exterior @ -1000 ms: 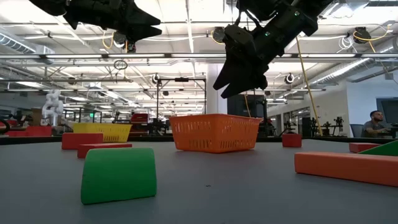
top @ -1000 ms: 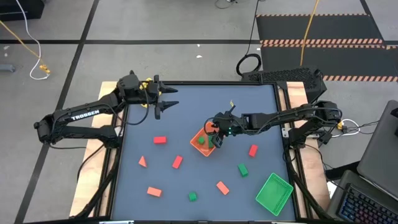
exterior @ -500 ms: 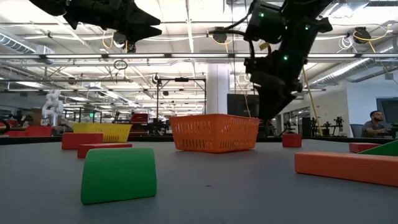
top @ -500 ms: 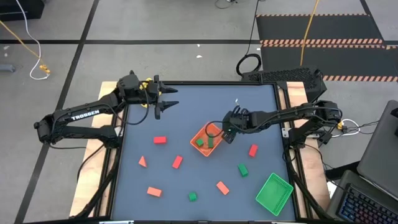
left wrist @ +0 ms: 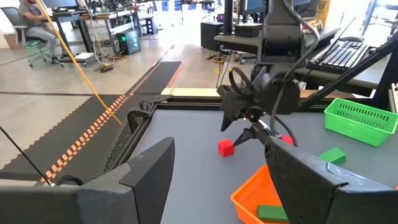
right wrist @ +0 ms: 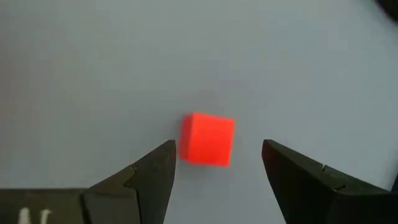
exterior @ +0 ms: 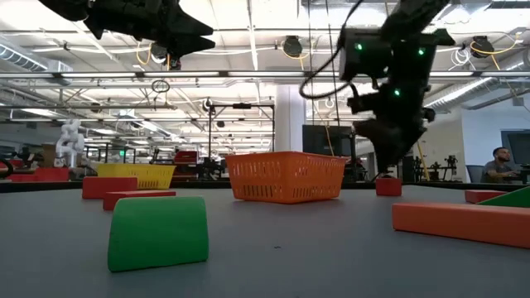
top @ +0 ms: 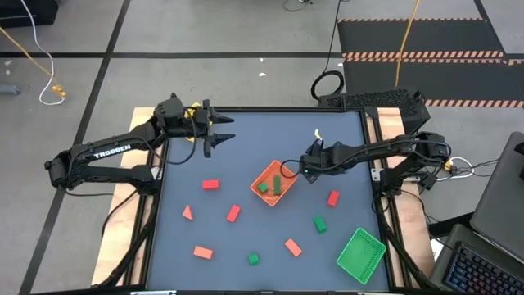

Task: Sort & place blocks by color
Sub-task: Put the red block into the green bin

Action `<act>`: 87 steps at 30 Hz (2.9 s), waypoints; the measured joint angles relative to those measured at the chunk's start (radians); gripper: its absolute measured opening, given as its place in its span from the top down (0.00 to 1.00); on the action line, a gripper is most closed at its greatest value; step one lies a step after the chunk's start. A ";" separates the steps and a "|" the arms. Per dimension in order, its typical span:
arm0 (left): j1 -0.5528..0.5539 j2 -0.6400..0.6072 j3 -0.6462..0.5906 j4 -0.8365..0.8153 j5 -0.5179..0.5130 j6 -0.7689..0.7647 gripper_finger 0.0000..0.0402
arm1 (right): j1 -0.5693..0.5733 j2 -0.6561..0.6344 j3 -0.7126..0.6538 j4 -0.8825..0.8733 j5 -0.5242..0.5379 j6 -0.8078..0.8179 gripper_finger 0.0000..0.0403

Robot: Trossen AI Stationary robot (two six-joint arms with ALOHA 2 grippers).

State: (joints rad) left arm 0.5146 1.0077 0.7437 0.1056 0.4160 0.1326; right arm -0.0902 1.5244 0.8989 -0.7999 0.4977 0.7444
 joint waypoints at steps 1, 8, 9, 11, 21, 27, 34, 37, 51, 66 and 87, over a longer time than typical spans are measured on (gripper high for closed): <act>0.000 0.000 0.000 0.000 0.000 0.000 0.38 | -0.004 0.000 -0.018 0.007 -0.001 0.001 0.42; 0.000 0.000 0.000 0.000 0.000 0.001 0.38 | -0.014 -0.005 -0.111 0.112 -0.003 -0.002 0.42; 0.000 0.000 0.000 0.000 0.000 0.001 0.38 | -0.013 -0.008 -0.117 0.128 -0.003 -0.008 0.42; 0.000 0.000 0.000 0.000 0.000 0.002 0.38 | -0.015 -0.010 -0.131 0.165 -0.003 -0.021 0.42; 0.000 0.000 0.000 0.000 0.000 0.000 0.38 | -0.081 -0.039 -0.231 0.353 -0.106 -0.081 0.43; 0.000 0.000 0.000 -0.001 0.000 0.001 0.38 | -0.082 -0.048 -0.246 0.386 -0.109 -0.119 0.61; 0.000 0.000 0.000 -0.001 0.000 0.002 0.38 | -0.084 -0.099 -0.249 0.387 -0.110 -0.156 0.70; 0.000 0.000 0.000 -0.001 0.000 0.004 0.38 | -0.081 -0.148 -0.249 0.386 -0.130 -0.156 0.70; 0.000 0.000 0.000 0.003 0.000 0.026 0.38 | 0.097 -0.487 -0.248 0.262 -0.649 0.023 0.70; 0.000 0.000 0.000 0.003 0.000 0.023 0.38 | 0.468 -0.550 -0.247 0.140 -1.045 0.449 0.70; 0.000 0.000 0.000 0.002 0.000 0.016 0.38 | 0.690 -0.550 -0.247 0.106 -1.129 0.898 0.40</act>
State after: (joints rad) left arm 0.5144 1.0077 0.7437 0.1081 0.4160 0.1482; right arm 0.5999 0.9745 0.6521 -0.6934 -0.6309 1.6424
